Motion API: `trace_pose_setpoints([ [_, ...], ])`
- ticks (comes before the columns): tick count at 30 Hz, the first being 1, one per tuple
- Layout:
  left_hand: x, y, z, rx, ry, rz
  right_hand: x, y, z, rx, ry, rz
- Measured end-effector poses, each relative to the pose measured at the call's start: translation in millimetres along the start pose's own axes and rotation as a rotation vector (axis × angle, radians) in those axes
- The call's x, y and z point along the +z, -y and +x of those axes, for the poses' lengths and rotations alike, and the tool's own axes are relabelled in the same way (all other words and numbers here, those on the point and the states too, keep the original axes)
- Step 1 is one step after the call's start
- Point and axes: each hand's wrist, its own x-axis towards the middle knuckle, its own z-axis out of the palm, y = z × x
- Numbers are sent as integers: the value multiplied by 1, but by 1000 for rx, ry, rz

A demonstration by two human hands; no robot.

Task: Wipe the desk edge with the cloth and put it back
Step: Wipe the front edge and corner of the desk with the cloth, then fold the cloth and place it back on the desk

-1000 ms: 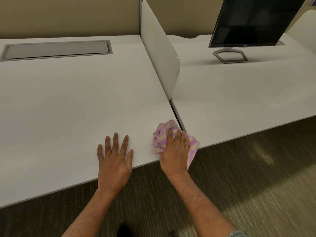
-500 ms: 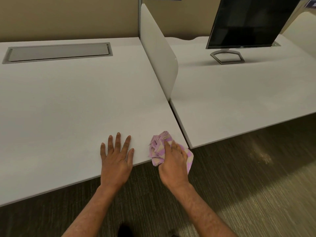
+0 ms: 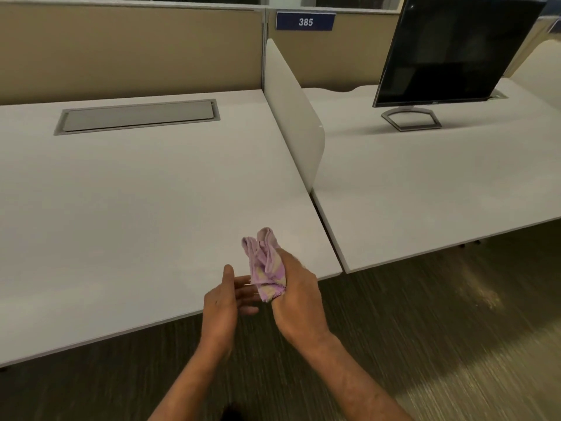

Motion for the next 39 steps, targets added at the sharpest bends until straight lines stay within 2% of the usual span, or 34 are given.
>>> trace_pose_setpoints([
  [3, -2, -11, -8, -134, 126, -218, 2, 0, -9, -113, 86, -120],
  [8, -11, -28, -16, -253, 181, -554, 4, -9, -20, -264, 195, -371],
  [12, -9, -39, -25, -279, 206, -541, 5, -16, -23, -297, 196, -359],
  [16, -9, -44, -31, -325, 159, -502, 3, -12, -26, -349, 205, -385],
  [23, -25, -46, -34, -378, 126, -559, -24, 6, -40, -375, 374, -380],
  [26, -39, -52, -32, -350, 99, -569, -36, 14, -48, -233, 282, -111],
  [29, -52, -57, -29, -337, 95, -582, -39, 24, -43, 92, 43, 218],
  [30, -56, -58, -28, -334, 100, -583, -38, 27, -37, 211, 13, 295],
  [32, -63, -62, -28, -328, 122, -586, -36, 30, -25, 405, 60, 458],
  [34, -69, -67, -28, -325, 147, -581, -34, 35, -16, 519, 171, 581],
  [36, -76, -72, -27, -327, 166, -579, -32, 43, -11, 557, 249, 615],
  [39, -90, -78, -18, -327, 163, -558, -25, 56, -5, 544, 268, 619],
])
